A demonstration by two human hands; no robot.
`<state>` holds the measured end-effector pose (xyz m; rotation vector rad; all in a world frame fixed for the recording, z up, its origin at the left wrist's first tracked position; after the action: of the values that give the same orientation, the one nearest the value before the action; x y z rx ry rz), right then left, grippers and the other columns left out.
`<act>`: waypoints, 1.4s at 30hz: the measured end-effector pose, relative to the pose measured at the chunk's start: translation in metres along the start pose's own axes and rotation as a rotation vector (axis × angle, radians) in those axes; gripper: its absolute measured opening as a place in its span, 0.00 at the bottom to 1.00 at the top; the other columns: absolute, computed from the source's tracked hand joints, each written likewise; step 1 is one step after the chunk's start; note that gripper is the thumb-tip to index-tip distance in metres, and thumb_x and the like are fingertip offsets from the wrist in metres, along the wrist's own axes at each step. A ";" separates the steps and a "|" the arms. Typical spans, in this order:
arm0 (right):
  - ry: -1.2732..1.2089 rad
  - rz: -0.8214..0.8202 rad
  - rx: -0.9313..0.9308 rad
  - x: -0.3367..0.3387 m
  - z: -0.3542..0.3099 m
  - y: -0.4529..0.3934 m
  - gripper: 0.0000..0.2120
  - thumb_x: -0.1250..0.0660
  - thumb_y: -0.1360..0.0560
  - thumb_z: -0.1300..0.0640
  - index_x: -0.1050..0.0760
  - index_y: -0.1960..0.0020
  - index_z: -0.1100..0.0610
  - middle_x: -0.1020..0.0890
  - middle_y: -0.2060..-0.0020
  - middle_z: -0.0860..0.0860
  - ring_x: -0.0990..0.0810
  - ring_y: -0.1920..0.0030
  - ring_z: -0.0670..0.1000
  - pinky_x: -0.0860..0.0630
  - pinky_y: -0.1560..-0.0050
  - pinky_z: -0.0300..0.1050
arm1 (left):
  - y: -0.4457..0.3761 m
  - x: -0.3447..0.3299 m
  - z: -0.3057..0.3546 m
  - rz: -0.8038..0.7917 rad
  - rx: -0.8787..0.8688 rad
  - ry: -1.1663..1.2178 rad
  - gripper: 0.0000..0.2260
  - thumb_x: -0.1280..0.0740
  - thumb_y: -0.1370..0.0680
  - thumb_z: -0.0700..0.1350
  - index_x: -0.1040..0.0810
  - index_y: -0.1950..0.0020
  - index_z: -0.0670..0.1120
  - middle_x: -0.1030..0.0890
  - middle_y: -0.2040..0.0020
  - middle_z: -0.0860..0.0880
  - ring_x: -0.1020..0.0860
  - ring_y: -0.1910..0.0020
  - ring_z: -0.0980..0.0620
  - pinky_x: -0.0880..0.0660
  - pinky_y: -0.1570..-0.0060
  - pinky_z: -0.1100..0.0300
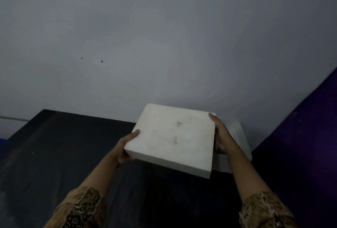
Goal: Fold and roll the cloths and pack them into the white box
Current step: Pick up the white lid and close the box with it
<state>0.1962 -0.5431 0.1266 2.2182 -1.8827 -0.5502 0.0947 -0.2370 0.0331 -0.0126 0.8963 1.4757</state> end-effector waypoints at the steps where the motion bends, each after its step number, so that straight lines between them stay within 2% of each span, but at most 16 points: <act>1: 0.006 0.017 0.010 0.017 -0.004 0.003 0.25 0.36 0.25 0.44 0.25 0.35 0.59 0.19 0.41 0.59 0.21 0.40 0.60 0.26 0.37 0.55 | -0.008 -0.018 -0.002 -0.007 -0.019 0.005 0.30 0.25 0.36 0.57 0.23 0.39 0.44 0.16 0.46 0.43 0.16 0.50 0.44 0.18 0.53 0.51; 4: 0.077 0.048 0.027 0.057 -0.011 0.008 0.25 0.36 0.25 0.42 0.26 0.34 0.57 0.18 0.42 0.58 0.20 0.43 0.59 0.23 0.41 0.56 | -0.033 -0.071 -0.009 -0.041 -0.049 0.019 0.31 0.26 0.34 0.57 0.24 0.36 0.44 0.19 0.39 0.42 0.19 0.44 0.42 0.21 0.46 0.49; 6: 0.111 0.091 0.016 0.080 -0.012 0.013 0.26 0.38 0.24 0.40 0.28 0.32 0.55 0.18 0.45 0.54 0.19 0.48 0.55 0.21 0.50 0.50 | -0.048 -0.102 -0.014 -0.076 -0.066 0.035 0.30 0.27 0.32 0.57 0.25 0.34 0.43 0.20 0.37 0.41 0.20 0.40 0.42 0.22 0.45 0.49; 8: 0.161 0.157 0.013 0.105 -0.012 0.015 0.27 0.41 0.23 0.40 0.33 0.29 0.53 0.21 0.43 0.51 0.21 0.52 0.49 0.25 0.58 0.42 | -0.061 -0.129 -0.018 -0.093 -0.078 0.026 0.29 0.29 0.30 0.57 0.25 0.34 0.43 0.20 0.38 0.41 0.20 0.41 0.42 0.22 0.46 0.49; 9: 0.200 0.196 0.023 0.117 -0.011 0.015 0.28 0.43 0.22 0.40 0.36 0.27 0.53 0.23 0.39 0.52 0.22 0.50 0.49 0.26 0.56 0.40 | -0.066 -0.141 -0.020 -0.099 -0.087 0.011 0.28 0.30 0.29 0.57 0.25 0.34 0.43 0.19 0.39 0.42 0.19 0.42 0.43 0.21 0.48 0.49; 11: 0.269 0.274 0.044 0.140 -0.010 0.011 0.30 0.45 0.22 0.38 0.39 0.26 0.53 0.28 0.32 0.54 0.25 0.40 0.52 0.26 0.42 0.45 | -0.075 -0.162 -0.023 -0.112 -0.109 -0.035 0.26 0.31 0.28 0.58 0.26 0.34 0.46 0.17 0.42 0.43 0.17 0.46 0.44 0.19 0.54 0.51; 13: 0.289 0.318 0.049 0.159 -0.009 0.005 0.31 0.46 0.22 0.37 0.39 0.25 0.52 0.30 0.29 0.54 0.29 0.33 0.55 0.33 0.30 0.50 | -0.085 -0.176 -0.026 -0.098 -0.123 -0.086 0.25 0.34 0.27 0.59 0.28 0.33 0.49 0.17 0.43 0.45 0.17 0.47 0.46 0.19 0.57 0.52; 16: 0.304 0.342 0.031 0.179 -0.006 -0.008 0.31 0.48 0.22 0.36 0.41 0.24 0.51 0.33 0.27 0.53 0.33 0.29 0.56 0.39 0.25 0.53 | -0.099 -0.190 -0.025 -0.089 -0.168 -0.179 0.28 0.39 0.25 0.63 0.31 0.30 0.49 0.21 0.36 0.45 0.20 0.40 0.45 0.21 0.45 0.51; 19: 0.314 0.358 0.008 0.194 -0.005 -0.026 0.32 0.48 0.22 0.36 0.41 0.24 0.51 0.34 0.26 0.53 0.34 0.28 0.56 0.41 0.25 0.54 | -0.115 -0.195 -0.029 -0.058 -0.188 -0.237 0.33 0.41 0.25 0.66 0.35 0.27 0.49 0.27 0.30 0.44 0.29 0.31 0.43 0.36 0.29 0.43; 21: 0.302 0.346 0.012 0.201 -0.004 -0.037 0.30 0.47 0.22 0.36 0.40 0.25 0.50 0.33 0.27 0.53 0.33 0.28 0.55 0.40 0.25 0.54 | -0.125 -0.194 -0.033 -0.006 -0.205 -0.310 0.33 0.43 0.25 0.67 0.43 0.24 0.53 0.37 0.24 0.46 0.42 0.24 0.42 0.47 0.25 0.39; 23: 0.268 0.321 0.021 0.205 -0.001 -0.045 0.30 0.45 0.23 0.36 0.39 0.25 0.49 0.32 0.28 0.52 0.32 0.30 0.54 0.38 0.26 0.53 | -0.134 -0.192 -0.037 0.029 -0.246 -0.364 0.30 0.45 0.23 0.65 0.46 0.24 0.56 0.41 0.22 0.48 0.48 0.22 0.42 0.52 0.24 0.39; 28: 0.194 0.288 0.024 0.211 0.010 -0.052 0.31 0.41 0.25 0.35 0.37 0.27 0.48 0.29 0.30 0.49 0.29 0.33 0.51 0.34 0.29 0.51 | -0.145 -0.189 -0.043 0.008 -0.277 -0.356 0.28 0.44 0.22 0.62 0.42 0.25 0.55 0.36 0.24 0.48 0.42 0.23 0.43 0.53 0.24 0.40; 32: 0.172 0.282 0.030 0.215 0.015 -0.051 0.30 0.41 0.24 0.37 0.36 0.27 0.49 0.29 0.30 0.50 0.28 0.33 0.52 0.33 0.30 0.50 | -0.138 -0.196 -0.045 -0.047 -0.240 -0.286 0.26 0.42 0.23 0.61 0.37 0.27 0.54 0.29 0.28 0.47 0.31 0.29 0.45 0.39 0.27 0.41; 37: 0.203 0.294 0.004 0.219 0.027 -0.051 0.29 0.44 0.23 0.36 0.37 0.26 0.49 0.30 0.29 0.52 0.30 0.31 0.54 0.35 0.27 0.55 | -0.141 -0.189 -0.051 0.066 -0.195 -0.423 0.30 0.47 0.22 0.63 0.46 0.23 0.54 0.42 0.22 0.50 0.47 0.22 0.47 0.52 0.23 0.42; 40: 0.241 0.301 -0.019 0.219 0.029 -0.055 0.29 0.46 0.22 0.38 0.39 0.25 0.51 0.32 0.28 0.53 0.31 0.30 0.54 0.36 0.27 0.54 | -0.141 -0.190 -0.053 0.055 -0.171 -0.476 0.37 0.48 0.28 0.69 0.48 0.23 0.53 0.46 0.21 0.51 0.49 0.22 0.48 0.54 0.23 0.44; 42: 0.264 0.296 -0.038 0.218 0.031 -0.059 0.29 0.47 0.21 0.38 0.39 0.25 0.51 0.32 0.28 0.53 0.31 0.30 0.55 0.36 0.27 0.52 | -0.141 -0.188 -0.053 0.057 -0.173 -0.508 0.37 0.50 0.27 0.69 0.49 0.23 0.52 0.46 0.21 0.51 0.48 0.22 0.49 0.53 0.22 0.45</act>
<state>0.2660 -0.7424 0.0410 1.8343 -1.9849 -0.2283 0.2168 -0.4444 0.0233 0.2517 0.3590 1.5095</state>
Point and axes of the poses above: each hand's wrist, its own y-axis away from the middle knuckle, its own x-axis out of the back of the hand, z = x × y, the point moved 8 cm from there along -y, towards the middle knuckle
